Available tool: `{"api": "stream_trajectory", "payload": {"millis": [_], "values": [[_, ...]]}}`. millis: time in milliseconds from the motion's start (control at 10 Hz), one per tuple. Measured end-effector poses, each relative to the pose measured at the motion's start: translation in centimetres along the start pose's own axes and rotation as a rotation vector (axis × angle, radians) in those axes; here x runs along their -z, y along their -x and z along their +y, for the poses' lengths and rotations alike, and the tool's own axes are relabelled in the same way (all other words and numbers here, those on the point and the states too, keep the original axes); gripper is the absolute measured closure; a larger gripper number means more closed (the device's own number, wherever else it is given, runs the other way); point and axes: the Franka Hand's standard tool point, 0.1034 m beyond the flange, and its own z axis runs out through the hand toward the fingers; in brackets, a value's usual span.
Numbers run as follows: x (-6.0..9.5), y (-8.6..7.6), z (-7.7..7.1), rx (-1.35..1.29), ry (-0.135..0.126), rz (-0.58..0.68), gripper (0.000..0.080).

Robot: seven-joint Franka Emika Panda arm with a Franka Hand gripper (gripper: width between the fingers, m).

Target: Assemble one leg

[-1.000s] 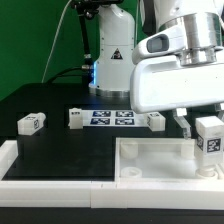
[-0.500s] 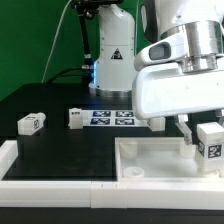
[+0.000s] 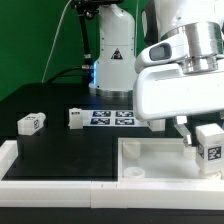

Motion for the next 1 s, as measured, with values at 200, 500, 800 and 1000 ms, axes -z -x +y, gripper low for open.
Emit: {"api": "stream_trajectory", "payload": {"millis": [200, 500, 800, 1000], "values": [[0.0, 0.0, 0.0, 0.000, 0.000, 0.000, 0.0284], [0.0, 0.0, 0.0, 0.000, 0.000, 0.000, 0.0159], [0.1, -0.1, 0.0, 0.000, 0.000, 0.001, 0.0150], [2.3, -1.5, 0.5, 0.002, 0.004, 0.005, 0.0150]]}}
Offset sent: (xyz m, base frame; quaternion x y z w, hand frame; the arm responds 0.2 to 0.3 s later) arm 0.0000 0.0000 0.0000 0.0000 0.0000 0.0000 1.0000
